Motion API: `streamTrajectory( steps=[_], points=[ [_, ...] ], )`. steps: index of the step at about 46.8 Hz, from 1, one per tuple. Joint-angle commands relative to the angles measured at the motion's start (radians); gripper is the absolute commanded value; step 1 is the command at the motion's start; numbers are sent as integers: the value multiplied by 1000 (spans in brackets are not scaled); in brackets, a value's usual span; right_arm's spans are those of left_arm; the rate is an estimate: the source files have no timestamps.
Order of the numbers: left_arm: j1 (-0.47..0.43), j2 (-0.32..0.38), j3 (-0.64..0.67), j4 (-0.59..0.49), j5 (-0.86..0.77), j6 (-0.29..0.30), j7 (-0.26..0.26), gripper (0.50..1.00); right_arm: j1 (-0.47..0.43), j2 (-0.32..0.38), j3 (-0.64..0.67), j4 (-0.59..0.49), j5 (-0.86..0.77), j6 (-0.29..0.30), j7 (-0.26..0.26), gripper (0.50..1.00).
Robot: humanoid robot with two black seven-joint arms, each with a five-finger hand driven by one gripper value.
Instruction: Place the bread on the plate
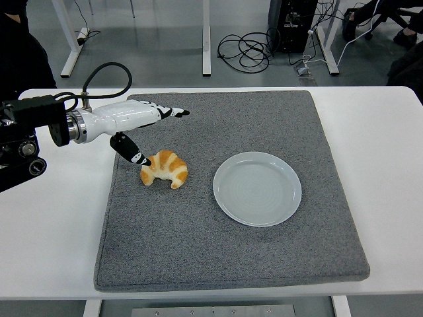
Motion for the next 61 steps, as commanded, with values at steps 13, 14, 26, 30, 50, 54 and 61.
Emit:
streamTrajectory(
  steps=[13,14,26,30,50,54,61],
  points=[
    [50,-49,7,10,47,43,2,974,0,0,0,0,0,0,0,1000],
    [50,-49,9,13,53,46,4,974,0,0,0,0,0,-1,0,1000],
    [85,-100,16,65,117,141,15,960,0,0,0,0,0,0,0,1000],
    [97,-112,18,67,119,161,15,960,0,0,0,0,0,0,0,1000],
    [109,-120,45,96,130,162,10,960,0,0,0,0,0,0,0,1000],
    [119,-121,44,110,157,164,11,960,0,0,0,0,0,0,0,1000],
    [126,-129,45,124,165,181,11,960,0,0,0,0,0,-1,0,1000]
  ],
)
